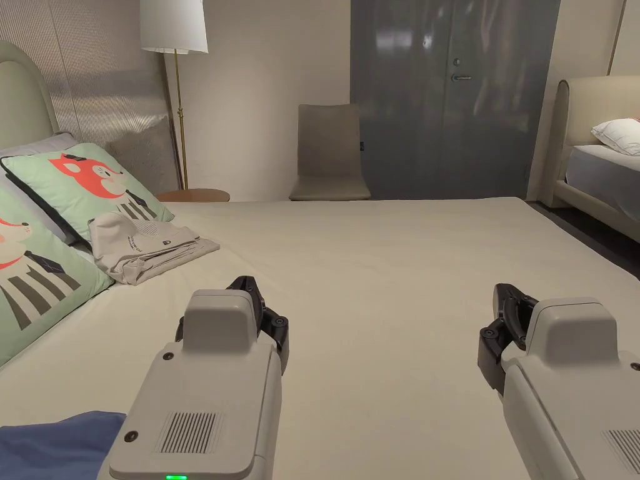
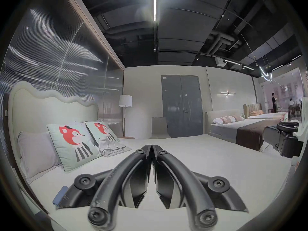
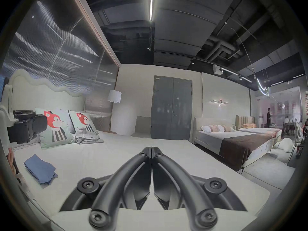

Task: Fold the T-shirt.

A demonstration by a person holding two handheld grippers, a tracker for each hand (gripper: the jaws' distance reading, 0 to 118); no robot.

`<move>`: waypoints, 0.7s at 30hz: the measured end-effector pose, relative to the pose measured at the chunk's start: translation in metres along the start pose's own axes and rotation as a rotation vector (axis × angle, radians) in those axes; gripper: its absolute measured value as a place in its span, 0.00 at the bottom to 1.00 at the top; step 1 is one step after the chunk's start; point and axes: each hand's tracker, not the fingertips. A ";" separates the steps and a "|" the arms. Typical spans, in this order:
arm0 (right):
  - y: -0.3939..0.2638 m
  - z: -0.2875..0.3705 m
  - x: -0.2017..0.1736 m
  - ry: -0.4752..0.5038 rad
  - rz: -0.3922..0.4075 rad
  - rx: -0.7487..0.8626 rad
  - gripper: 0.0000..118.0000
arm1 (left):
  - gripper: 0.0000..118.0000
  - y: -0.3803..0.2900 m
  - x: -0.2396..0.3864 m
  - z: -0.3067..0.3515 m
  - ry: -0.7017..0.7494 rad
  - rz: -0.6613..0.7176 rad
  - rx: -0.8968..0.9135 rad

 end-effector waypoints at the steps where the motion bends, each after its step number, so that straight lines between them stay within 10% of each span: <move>1: 0.000 0.000 0.000 0.000 0.002 -0.002 0.00 | 0.00 0.000 0.000 0.000 0.001 0.002 -0.001; 8: 0.000 0.000 0.000 -0.002 0.001 0.000 0.01 | 0.03 -0.001 0.001 0.000 -0.001 -0.001 -0.005; 13: 0.000 0.001 -0.001 -0.001 0.002 0.007 0.03 | 0.43 0.000 0.001 0.000 -0.010 0.005 -0.010; 14: 0.001 0.001 -0.001 -0.003 0.002 0.010 0.14 | 0.46 0.000 0.001 0.001 -0.012 0.006 -0.009; 17: 0.001 -0.003 0.000 0.003 -0.003 -0.013 0.98 | 0.61 -0.001 0.000 -0.001 -0.003 0.004 -0.023; 19: -0.002 0.000 -0.004 0.007 -0.008 0.017 1.00 | 0.96 -0.002 -0.002 0.001 -0.041 0.030 -0.022; 21: -0.002 0.000 -0.005 -0.005 0.002 0.019 1.00 | 0.94 -0.003 -0.001 0.004 -0.005 0.011 0.003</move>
